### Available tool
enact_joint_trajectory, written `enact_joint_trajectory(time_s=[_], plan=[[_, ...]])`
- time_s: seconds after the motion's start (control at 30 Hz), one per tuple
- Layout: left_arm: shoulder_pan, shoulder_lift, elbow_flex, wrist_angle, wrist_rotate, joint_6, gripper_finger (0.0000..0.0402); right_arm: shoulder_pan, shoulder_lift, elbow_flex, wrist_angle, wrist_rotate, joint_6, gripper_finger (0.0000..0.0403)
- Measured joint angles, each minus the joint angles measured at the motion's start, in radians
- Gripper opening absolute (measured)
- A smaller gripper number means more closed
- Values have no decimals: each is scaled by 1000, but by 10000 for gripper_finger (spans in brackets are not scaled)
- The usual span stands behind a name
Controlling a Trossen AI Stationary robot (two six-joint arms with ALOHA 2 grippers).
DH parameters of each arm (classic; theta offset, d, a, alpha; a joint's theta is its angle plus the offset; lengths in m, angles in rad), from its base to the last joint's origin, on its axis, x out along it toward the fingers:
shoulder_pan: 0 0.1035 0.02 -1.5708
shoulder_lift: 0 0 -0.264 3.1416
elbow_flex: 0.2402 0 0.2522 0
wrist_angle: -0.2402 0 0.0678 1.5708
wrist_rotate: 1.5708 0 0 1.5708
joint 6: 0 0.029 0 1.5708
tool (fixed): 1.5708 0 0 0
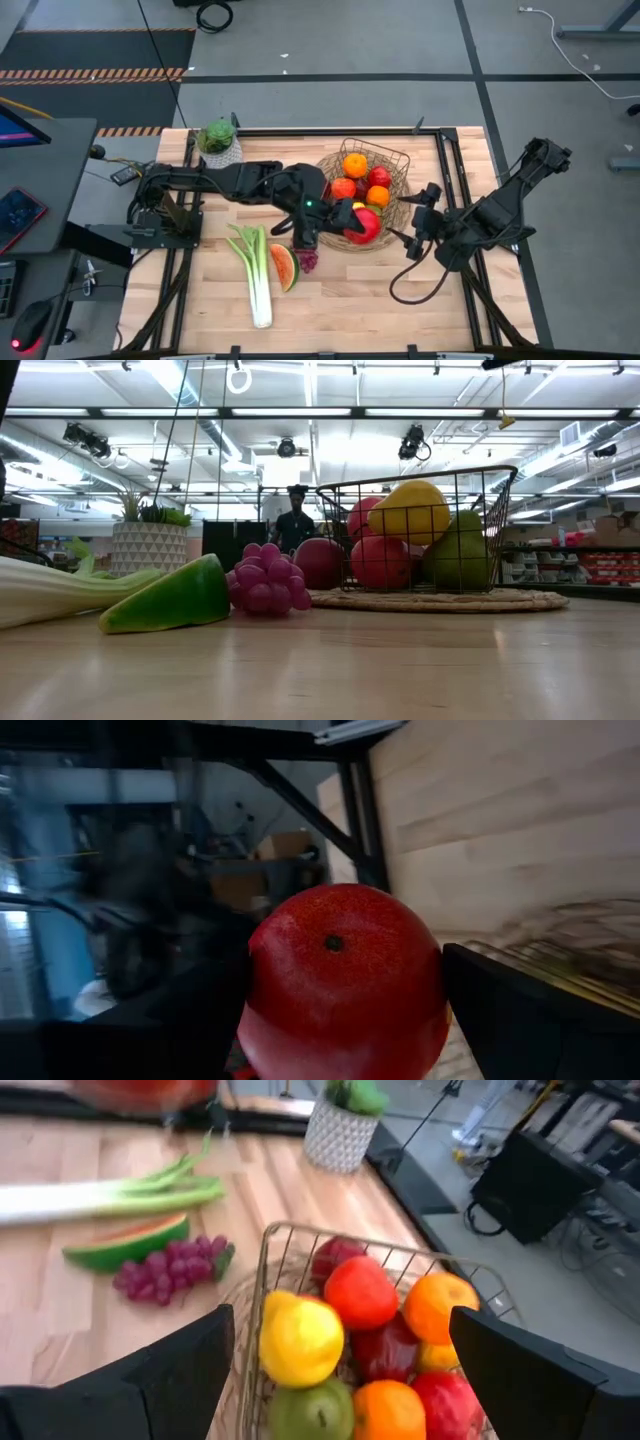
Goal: Build produce basket
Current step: Put the red apple into the gold wire basket
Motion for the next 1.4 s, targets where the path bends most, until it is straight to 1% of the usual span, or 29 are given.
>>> enact_joint_trajectory(time_s=[0.13, 0.2, 0.53, 0.67, 0.77, 1.03, 1.17, 1.2, 1.27, 1.4], plan=[[-1, 0, 0, 45, 1, -6, 327, 0, 0, -18, 1, -80, -15, 373], [-1, 0, 0, 57, 0, -16, 327, 0, 0, -19, 2, -102, -13, 373], [0, 0, 0, 69, 10, -37, 327, 0, 0, -19, 28, -117, -6, 373], [-12, 0, 0, 36, 31, -19, 327, 0, 0, -19, 48, -123, -8, 373], [-26, -1, 0, -48, 35, 38, 327, 0, 0, -19, 55, -130, -8, 373], [-42, -1, 0, -410, 26, 185, 327, 0, 0, -19, 67, -132, -17, 373], [-46, -1, 0, -488, 26, 241, 327, 0, 0, -19, 80, -132, -35, 373], [-46, -1, 0, -494, 39, 244, 327, 0, 0, -19, 84, -132, -40, 373], [-46, -1, 0, -502, 97, 245, 327, 0, 0, -19, 92, -132, -47, 373], [-32, -1, 0, -501, 258, 229, 327, 0, 0, -19, 103, -132, -53, 373]])
